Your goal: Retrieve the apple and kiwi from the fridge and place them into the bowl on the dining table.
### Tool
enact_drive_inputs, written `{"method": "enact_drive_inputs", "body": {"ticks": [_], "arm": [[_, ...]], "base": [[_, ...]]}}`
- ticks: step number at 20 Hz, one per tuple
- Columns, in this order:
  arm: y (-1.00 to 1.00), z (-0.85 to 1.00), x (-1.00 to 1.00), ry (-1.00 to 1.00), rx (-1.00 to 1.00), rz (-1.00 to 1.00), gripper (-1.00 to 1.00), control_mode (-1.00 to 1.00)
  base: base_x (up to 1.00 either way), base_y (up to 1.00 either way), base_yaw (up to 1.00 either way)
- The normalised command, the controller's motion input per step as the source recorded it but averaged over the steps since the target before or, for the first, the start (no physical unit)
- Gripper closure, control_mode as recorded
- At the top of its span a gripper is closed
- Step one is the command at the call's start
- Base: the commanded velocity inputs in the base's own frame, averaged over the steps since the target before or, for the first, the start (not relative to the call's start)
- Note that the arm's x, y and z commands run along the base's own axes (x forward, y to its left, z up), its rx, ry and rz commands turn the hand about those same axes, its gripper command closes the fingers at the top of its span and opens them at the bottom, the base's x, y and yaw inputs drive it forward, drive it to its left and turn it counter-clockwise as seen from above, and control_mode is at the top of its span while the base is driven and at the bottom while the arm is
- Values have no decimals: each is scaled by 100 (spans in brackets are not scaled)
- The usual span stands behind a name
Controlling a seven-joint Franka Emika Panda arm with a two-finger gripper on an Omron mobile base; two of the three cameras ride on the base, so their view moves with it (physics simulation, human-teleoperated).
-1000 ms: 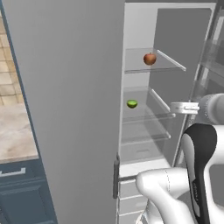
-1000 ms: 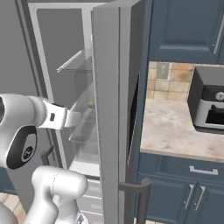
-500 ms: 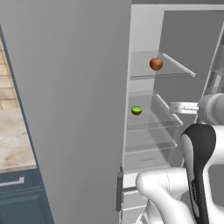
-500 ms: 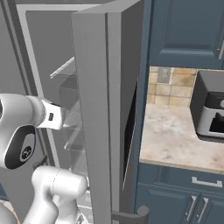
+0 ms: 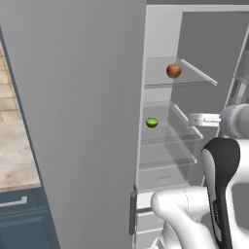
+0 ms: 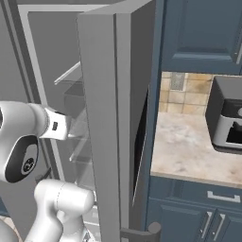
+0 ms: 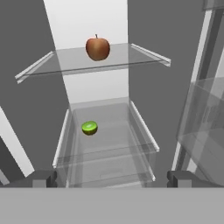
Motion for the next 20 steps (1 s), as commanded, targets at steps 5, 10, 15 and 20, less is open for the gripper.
{"method": "enact_drive_inputs", "body": {"ticks": [5,10,15,20], "arm": [[9,9,0,0,-1,1,-100,-100],[20,24,6,-4,-3,8,-100,-100],[1,32,39,0,0,5,-100,-100],[0,17,73,5,0,-1,-100,-100]], "base": [[0,0,0],[0,0,0],[0,0,0],[0,0,0]]}}
